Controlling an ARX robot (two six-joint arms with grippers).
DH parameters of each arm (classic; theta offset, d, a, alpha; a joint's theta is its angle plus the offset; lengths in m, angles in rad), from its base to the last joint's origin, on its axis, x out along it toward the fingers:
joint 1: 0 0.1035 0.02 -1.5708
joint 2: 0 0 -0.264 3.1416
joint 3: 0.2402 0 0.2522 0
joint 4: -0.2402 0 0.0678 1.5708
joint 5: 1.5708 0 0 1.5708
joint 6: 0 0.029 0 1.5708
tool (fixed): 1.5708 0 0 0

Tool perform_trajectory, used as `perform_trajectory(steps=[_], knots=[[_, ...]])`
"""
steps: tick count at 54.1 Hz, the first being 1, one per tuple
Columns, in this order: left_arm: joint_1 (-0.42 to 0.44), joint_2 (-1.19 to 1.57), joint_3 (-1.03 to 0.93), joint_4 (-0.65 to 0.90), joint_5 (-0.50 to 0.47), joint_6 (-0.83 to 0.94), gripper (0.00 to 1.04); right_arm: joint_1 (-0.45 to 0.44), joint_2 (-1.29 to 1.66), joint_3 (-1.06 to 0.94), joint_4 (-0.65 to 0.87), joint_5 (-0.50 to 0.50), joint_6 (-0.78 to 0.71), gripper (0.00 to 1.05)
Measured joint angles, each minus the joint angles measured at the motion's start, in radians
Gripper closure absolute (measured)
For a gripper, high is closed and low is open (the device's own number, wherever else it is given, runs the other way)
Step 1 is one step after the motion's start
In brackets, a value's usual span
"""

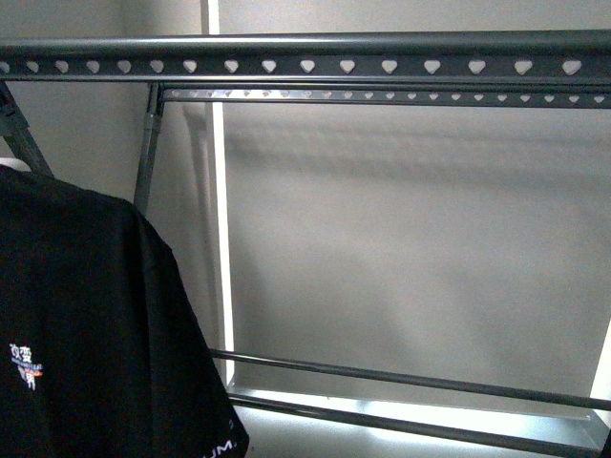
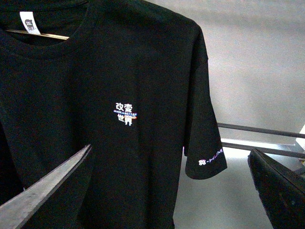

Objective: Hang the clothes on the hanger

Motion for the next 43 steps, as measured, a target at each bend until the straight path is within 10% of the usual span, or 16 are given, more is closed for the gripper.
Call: perform_trajectory(steps=[17,24,36,43], knots=[[0.0,0.0,0.0,0.0,0.0,0.0,0.07,0.0,0.0,0.0,0.0,0.0,0.0,0.07],[0.092,0.156,0.013,0.106,0.303,-0.062,0.07,-0.001,0.0,0.0,0.0,-0.004,0.0,0.07],[0.04,0.837,0.332,0.497,-0.036,-0.328,0.07,-0.001,0.0,0.0,0.0,-0.001,0.0,0.07],[0.044,1.16,0.571,0.41,-0.124,-0.543,0.07,-0.001,0.0,0.0,0.0,-0.001,0.0,0.07]])
